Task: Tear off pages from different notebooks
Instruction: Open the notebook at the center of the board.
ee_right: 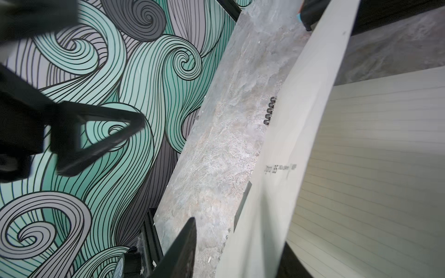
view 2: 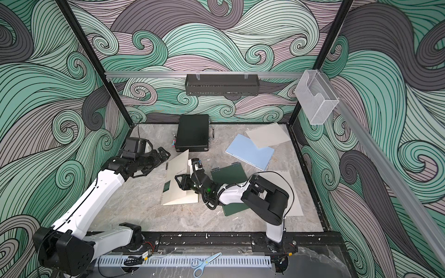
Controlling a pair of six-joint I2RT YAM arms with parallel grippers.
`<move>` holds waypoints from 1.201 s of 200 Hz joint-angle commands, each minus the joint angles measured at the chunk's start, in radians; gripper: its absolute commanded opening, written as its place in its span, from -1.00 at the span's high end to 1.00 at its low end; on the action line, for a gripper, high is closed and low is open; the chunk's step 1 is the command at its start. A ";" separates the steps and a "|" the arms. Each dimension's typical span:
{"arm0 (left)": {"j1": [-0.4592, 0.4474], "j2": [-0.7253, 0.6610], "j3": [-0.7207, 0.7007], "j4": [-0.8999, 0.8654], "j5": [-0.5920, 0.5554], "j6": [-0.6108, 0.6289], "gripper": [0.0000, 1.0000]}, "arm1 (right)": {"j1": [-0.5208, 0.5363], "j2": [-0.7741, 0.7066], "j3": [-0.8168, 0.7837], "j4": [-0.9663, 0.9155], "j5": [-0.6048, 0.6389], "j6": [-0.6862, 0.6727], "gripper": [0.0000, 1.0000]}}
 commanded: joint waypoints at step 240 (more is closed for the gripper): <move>-0.060 0.103 -0.014 -0.018 -0.197 -0.005 -0.55 | 0.146 0.123 0.175 0.126 -0.152 -0.215 -0.32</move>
